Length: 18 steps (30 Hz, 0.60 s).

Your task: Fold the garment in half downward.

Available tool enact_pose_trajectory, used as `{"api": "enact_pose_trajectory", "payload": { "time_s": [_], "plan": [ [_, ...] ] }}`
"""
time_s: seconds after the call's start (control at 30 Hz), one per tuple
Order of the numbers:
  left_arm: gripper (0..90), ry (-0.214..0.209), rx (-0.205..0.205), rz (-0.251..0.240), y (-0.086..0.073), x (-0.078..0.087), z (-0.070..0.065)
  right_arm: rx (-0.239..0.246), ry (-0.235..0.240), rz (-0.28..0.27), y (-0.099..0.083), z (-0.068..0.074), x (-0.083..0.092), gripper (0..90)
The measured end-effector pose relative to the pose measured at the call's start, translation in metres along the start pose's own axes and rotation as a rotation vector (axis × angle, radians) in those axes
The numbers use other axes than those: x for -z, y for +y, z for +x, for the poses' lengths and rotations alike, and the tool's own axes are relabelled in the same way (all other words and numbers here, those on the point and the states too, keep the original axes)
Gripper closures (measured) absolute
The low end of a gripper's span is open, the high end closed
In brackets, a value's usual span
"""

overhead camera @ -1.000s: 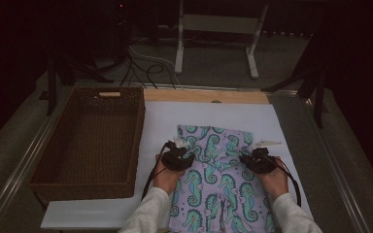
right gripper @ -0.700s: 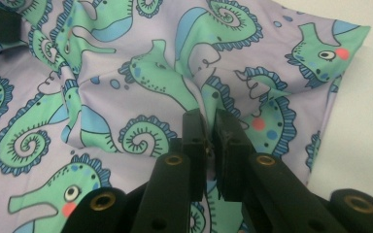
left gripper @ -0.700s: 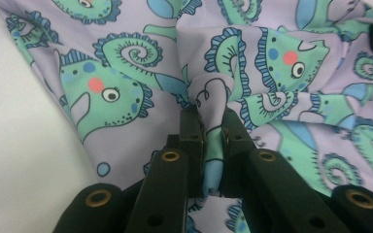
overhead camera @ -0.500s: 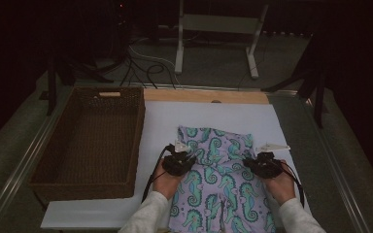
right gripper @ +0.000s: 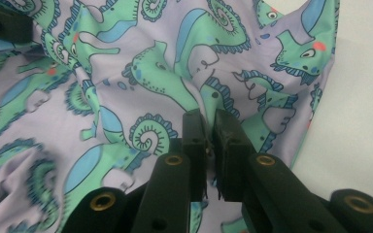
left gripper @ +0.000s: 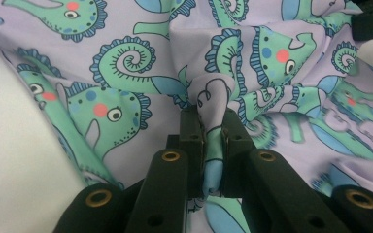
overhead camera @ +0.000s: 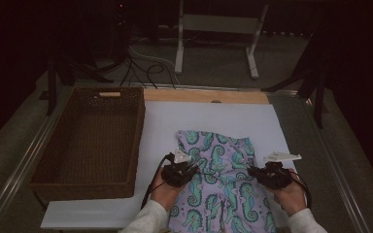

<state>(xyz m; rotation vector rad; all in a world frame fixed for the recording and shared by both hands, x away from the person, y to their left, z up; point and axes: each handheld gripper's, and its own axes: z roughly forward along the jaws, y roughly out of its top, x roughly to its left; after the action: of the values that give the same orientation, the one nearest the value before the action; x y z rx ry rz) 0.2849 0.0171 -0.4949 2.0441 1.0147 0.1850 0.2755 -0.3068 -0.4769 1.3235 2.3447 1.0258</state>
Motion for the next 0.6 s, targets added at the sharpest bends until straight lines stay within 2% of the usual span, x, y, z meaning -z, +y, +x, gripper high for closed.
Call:
{"api": "enact_pose_trajectory", "payload": {
  "time_s": [0.33, 0.4, 0.43, 0.47, 0.6],
  "plan": [
    [84.0, -0.054, -0.041, -0.01, -0.008, 0.031, -0.026, 0.001, 0.046, -0.042, -0.012, 0.012, 0.034, 84.5],
    [84.0, -0.06, -0.038, -0.013, -0.009, 0.034, -0.028, 0.0, 0.049, -0.046, -0.014, 0.014, 0.038, 84.5],
    [84.0, -0.076, -0.046, -0.024, -0.01, 0.042, -0.034, 0.004, 0.051, -0.053, -0.015, 0.015, 0.042, 84.5],
    [84.1, -0.081, -0.052, -0.029, -0.01, 0.046, -0.037, 0.002, 0.059, -0.07, -0.018, 0.017, 0.051, 84.5],
    [84.0, -0.105, -0.067, -0.052, -0.012, 0.06, -0.046, -0.008, 0.081, -0.096, -0.024, 0.021, 0.065, 84.5]
  ]
}}
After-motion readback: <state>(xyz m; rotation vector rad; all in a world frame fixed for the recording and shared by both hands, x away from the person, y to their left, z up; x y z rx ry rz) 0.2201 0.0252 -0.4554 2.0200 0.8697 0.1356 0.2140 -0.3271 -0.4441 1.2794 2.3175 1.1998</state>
